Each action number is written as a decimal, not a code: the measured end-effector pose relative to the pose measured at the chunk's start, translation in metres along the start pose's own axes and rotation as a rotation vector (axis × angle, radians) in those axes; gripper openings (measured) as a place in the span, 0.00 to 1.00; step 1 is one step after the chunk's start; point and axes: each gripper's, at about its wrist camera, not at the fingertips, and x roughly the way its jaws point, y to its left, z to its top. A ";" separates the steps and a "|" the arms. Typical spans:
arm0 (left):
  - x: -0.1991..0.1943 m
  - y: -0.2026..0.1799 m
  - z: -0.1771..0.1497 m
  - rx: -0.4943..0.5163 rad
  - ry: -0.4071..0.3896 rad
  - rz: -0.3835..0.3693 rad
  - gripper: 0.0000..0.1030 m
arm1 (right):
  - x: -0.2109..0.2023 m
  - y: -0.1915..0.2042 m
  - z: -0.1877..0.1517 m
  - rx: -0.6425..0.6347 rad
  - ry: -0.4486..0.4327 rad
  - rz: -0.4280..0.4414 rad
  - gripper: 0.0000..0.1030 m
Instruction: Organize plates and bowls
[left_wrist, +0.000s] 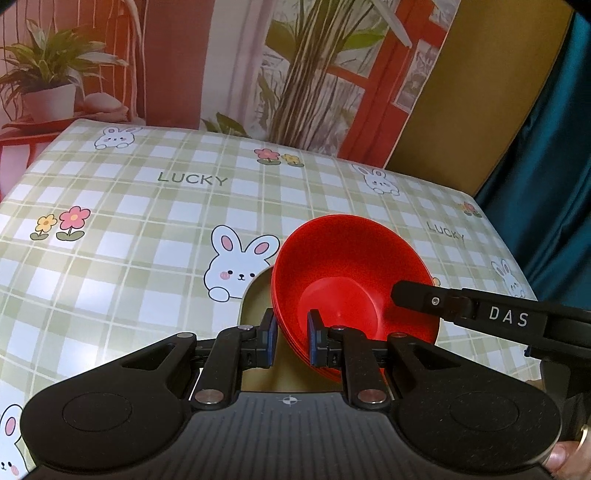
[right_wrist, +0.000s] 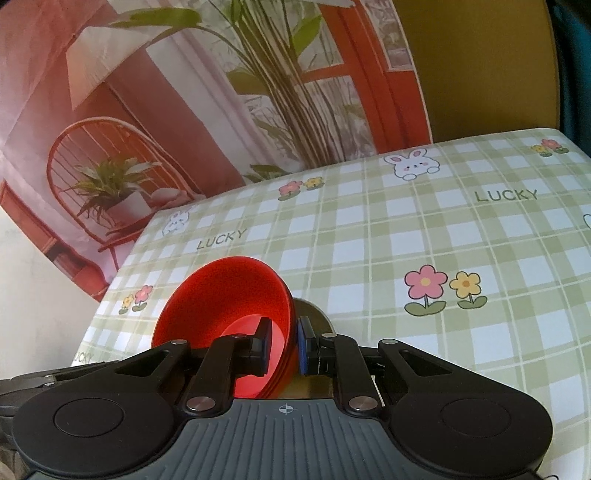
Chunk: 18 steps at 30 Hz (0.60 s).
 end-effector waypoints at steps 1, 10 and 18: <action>0.000 0.000 -0.001 0.001 0.001 0.001 0.17 | 0.000 0.000 0.000 0.000 0.002 -0.001 0.14; 0.001 0.001 -0.005 -0.001 0.016 0.005 0.17 | 0.001 -0.002 -0.004 -0.001 0.019 -0.002 0.14; 0.003 0.001 -0.010 0.006 0.032 0.016 0.17 | 0.004 -0.004 -0.007 0.006 0.037 -0.002 0.14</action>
